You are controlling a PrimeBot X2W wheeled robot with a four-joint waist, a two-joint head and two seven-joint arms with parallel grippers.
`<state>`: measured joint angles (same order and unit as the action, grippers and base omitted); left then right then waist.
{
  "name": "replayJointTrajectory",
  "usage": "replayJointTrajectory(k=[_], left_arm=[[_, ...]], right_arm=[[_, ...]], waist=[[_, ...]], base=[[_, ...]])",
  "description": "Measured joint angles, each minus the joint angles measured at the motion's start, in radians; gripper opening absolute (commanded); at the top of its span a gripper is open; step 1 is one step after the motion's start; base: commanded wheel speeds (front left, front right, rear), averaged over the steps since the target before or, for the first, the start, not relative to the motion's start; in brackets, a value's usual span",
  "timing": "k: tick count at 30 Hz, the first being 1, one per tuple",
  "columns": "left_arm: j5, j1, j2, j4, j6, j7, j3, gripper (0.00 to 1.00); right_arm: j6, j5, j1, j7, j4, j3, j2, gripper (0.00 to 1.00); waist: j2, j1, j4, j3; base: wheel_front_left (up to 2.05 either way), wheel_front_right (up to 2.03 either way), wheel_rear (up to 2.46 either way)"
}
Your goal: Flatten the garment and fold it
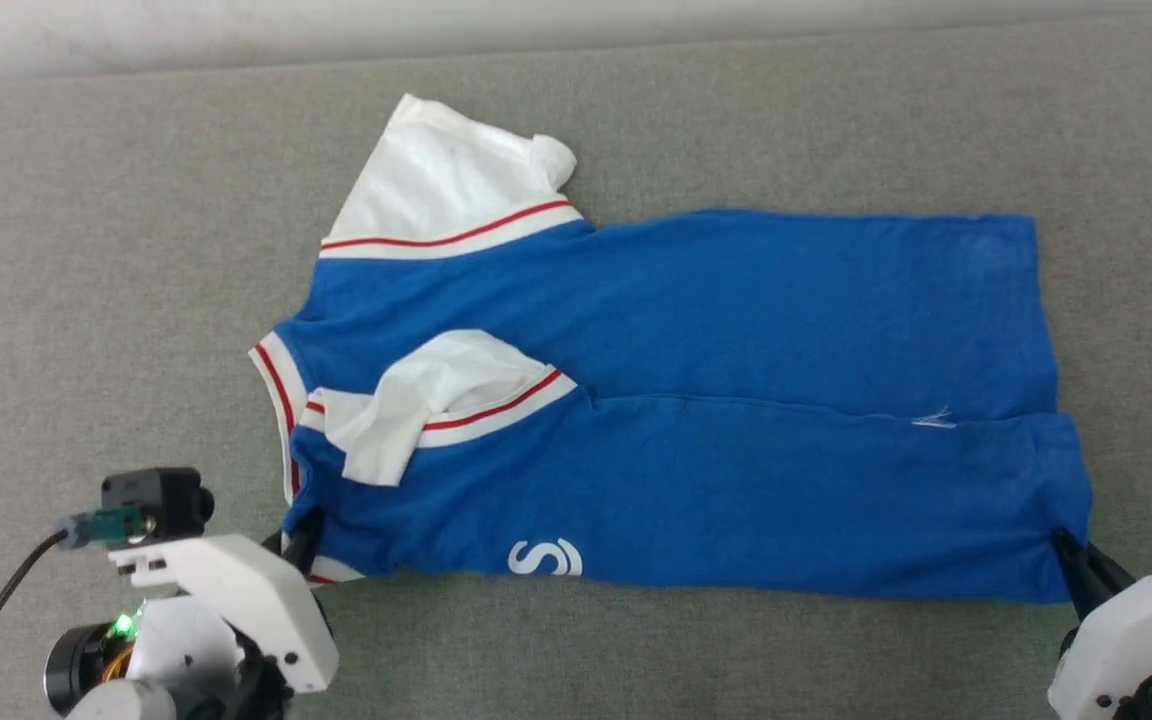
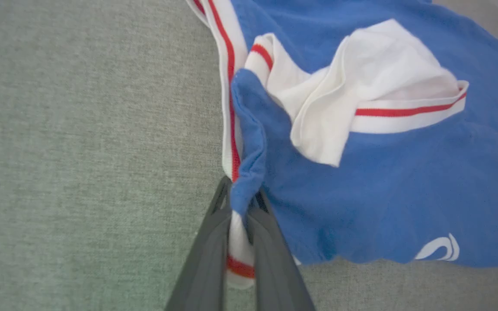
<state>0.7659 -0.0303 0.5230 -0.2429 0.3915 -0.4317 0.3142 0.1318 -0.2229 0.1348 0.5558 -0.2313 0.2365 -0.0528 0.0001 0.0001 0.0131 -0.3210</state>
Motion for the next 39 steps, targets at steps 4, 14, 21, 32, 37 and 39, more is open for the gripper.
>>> replayJointTrajectory(k=[4, 14, 21, 32, 37, 39], left_arm=[[0.03, 0.051, 0.001, -0.036, 0.007, 0.005, -0.027, 0.0], [0.154, 0.285, 0.028, -0.145, 0.015, -0.062, -0.054, 0.0], [0.176, 0.355, -0.023, -0.121, 0.016, -0.014, -0.051, 0.24], [0.186, 0.308, -0.091, -0.022, -0.022, 0.071, -0.068, 1.0], [0.123, 0.263, -0.061, -0.12, 0.001, 0.178, -0.164, 1.0], [0.075, 0.209, -0.035, -0.159, 0.002, 0.22, -0.193, 1.0]], right_arm=[[0.0, -0.008, 0.003, 0.027, -0.049, 0.004, 0.0, 0.0], [0.0, -0.043, 0.095, 0.095, -0.101, 0.063, -0.017, 0.0], [0.0, -0.042, 0.145, 0.091, -0.089, 0.077, -0.018, 0.0], [0.0, -0.041, 0.131, 0.035, -0.05, 0.05, -0.008, 1.0], [0.0, -0.001, 0.092, -0.068, -0.139, 0.079, -0.007, 1.0], [0.0, 0.031, 0.064, -0.125, -0.17, 0.085, -0.007, 1.0]], waist=[[0.0, -0.0001, -0.004, 0.041], [0.0, -0.0004, -0.007, 0.145], [0.0, -0.0002, 0.012, 0.143], [0.0, -0.0002, 0.021, 0.148], [0.0, -0.0002, 0.016, 0.139], [0.0, -0.0001, 0.014, 0.128]], base=[[0.0, 0.0, 0.0], [0.0, 0.0, 0.0], [0.0, 0.0, 0.0], [0.0, 0.0, 0.0], [0.0, 0.0, 0.0], [0.0, 0.0, 0.0]])
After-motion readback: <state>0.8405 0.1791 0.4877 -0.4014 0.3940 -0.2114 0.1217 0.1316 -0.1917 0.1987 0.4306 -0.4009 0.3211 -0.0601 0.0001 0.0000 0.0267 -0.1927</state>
